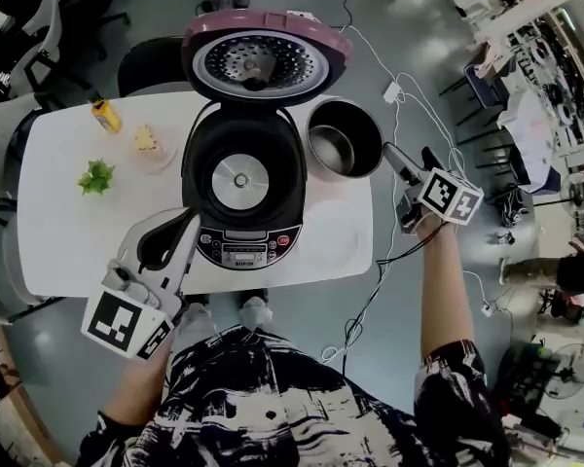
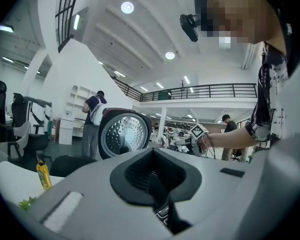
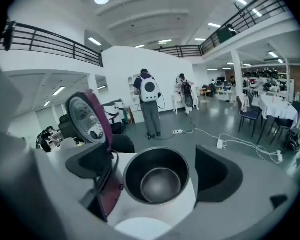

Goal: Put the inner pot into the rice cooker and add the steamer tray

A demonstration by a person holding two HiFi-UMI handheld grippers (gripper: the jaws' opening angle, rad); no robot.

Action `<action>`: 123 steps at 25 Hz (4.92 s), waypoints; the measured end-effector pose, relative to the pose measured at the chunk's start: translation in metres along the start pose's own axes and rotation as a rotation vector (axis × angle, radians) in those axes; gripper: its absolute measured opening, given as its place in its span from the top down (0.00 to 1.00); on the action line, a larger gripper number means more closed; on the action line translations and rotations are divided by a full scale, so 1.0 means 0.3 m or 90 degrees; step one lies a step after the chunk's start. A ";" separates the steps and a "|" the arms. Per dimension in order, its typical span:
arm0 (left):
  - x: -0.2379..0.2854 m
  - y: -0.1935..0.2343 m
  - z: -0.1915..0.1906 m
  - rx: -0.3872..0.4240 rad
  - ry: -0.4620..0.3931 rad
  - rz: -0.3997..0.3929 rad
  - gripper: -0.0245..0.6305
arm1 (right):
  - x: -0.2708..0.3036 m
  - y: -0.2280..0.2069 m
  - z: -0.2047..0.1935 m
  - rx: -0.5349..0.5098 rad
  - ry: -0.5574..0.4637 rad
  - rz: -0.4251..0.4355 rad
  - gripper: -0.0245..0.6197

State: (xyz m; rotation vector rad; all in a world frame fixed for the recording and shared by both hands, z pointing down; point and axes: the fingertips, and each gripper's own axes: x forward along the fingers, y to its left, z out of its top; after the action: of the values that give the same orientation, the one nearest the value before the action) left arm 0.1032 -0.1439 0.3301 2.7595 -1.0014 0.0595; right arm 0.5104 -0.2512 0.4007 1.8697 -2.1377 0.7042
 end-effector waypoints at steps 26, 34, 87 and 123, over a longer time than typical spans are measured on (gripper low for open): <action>-0.011 0.154 -0.153 -0.046 0.058 0.059 0.96 | 0.540 -0.427 -0.519 0.150 0.372 -0.133 0.21; 0.026 0.159 -0.155 -0.047 0.061 0.046 0.96 | 0.546 -0.467 -0.582 0.075 0.494 -0.201 0.82; -0.058 -0.033 0.111 -0.009 -0.056 -0.100 0.96 | -0.006 0.231 -0.205 0.210 0.339 -0.012 0.96; -0.299 0.156 0.069 -0.023 -0.057 -0.006 0.96 | 0.333 0.568 -0.467 0.050 0.490 -0.052 0.95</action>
State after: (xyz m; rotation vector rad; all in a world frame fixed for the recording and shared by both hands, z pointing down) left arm 0.0037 -0.1269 0.3086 2.7554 -1.0010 -0.0831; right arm 0.3069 -0.2571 0.5315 1.3718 -1.5418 1.2470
